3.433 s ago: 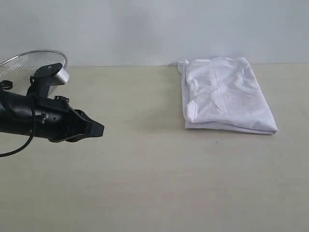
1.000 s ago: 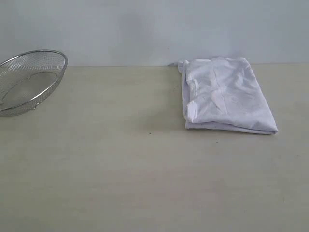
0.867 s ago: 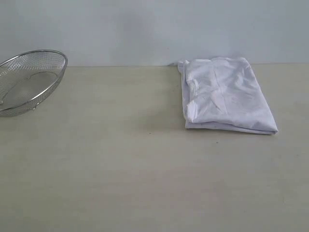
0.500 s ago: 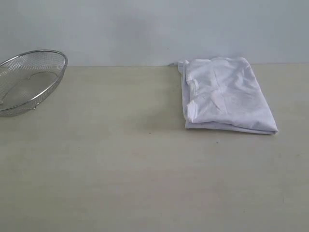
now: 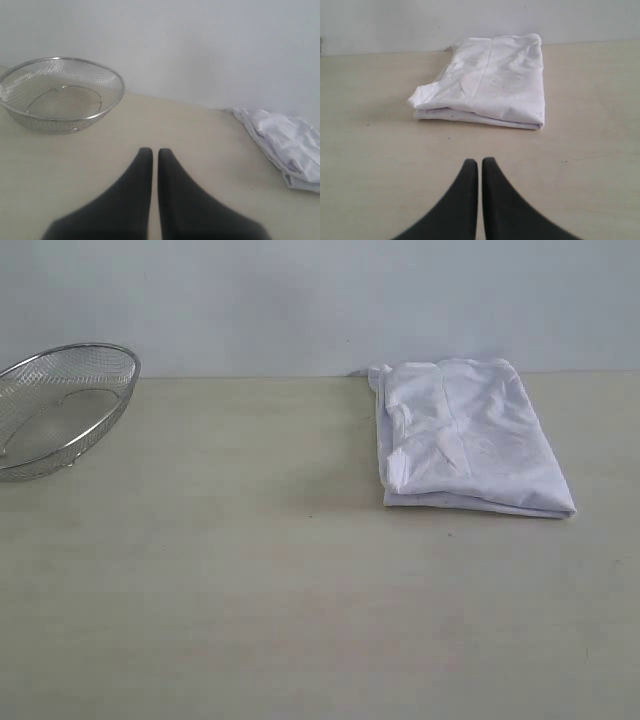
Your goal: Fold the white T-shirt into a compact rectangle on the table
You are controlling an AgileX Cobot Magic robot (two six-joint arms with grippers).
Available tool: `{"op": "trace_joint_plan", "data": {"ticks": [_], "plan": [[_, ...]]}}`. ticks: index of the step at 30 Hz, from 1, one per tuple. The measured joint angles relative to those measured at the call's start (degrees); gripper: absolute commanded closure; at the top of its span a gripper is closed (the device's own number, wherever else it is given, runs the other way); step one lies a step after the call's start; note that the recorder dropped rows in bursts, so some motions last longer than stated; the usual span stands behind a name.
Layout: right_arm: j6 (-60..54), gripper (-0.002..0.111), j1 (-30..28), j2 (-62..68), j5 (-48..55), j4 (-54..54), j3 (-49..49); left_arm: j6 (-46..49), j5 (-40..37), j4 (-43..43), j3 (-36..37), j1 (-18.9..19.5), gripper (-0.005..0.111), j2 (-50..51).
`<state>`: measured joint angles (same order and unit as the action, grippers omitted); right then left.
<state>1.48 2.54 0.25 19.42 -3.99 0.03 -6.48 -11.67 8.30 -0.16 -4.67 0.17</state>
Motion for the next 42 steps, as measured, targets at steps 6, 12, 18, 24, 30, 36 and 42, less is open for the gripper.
{"op": "trace_joint_plan", "data": {"ticks": [6, 12, 18, 24, 30, 36, 42], "plan": [[0.00, 0.109, 0.00, 0.00, 0.00, 0.00, 0.00, 4.05, -4.46, -0.61, 0.00, 1.30, 0.102, 0.00], [0.00, 0.109, 0.00, 0.00, 0.00, 0.00, 0.00, 7.11, -5.05, -0.97, 0.00, 1.30, 0.102, 0.00], [0.00, 0.109, 0.00, 0.00, 0.00, 0.00, 0.00, 7.58, -5.05, -0.97, 0.00, 1.30, 0.102, 0.00], [0.00, 0.109, 0.00, 0.00, 0.00, 0.00, 0.00, 7.58, -5.05, -0.97, 0.00, 1.30, 0.102, 0.00], [0.00, 0.109, 0.00, 0.00, 0.00, 0.00, 0.00, 7.58, -5.05, -0.97, 0.00, 1.30, 0.102, 0.00], [0.00, 0.109, 0.00, 0.00, 0.00, 0.00, 0.00, 7.58, -5.05, -0.97, 0.00, 1.30, 0.102, 0.00], [0.00, 0.109, 0.00, 0.00, 0.00, 0.00, 0.00, 7.58, -5.05, -0.97, 0.00, 1.30, 0.102, 0.00]]}}
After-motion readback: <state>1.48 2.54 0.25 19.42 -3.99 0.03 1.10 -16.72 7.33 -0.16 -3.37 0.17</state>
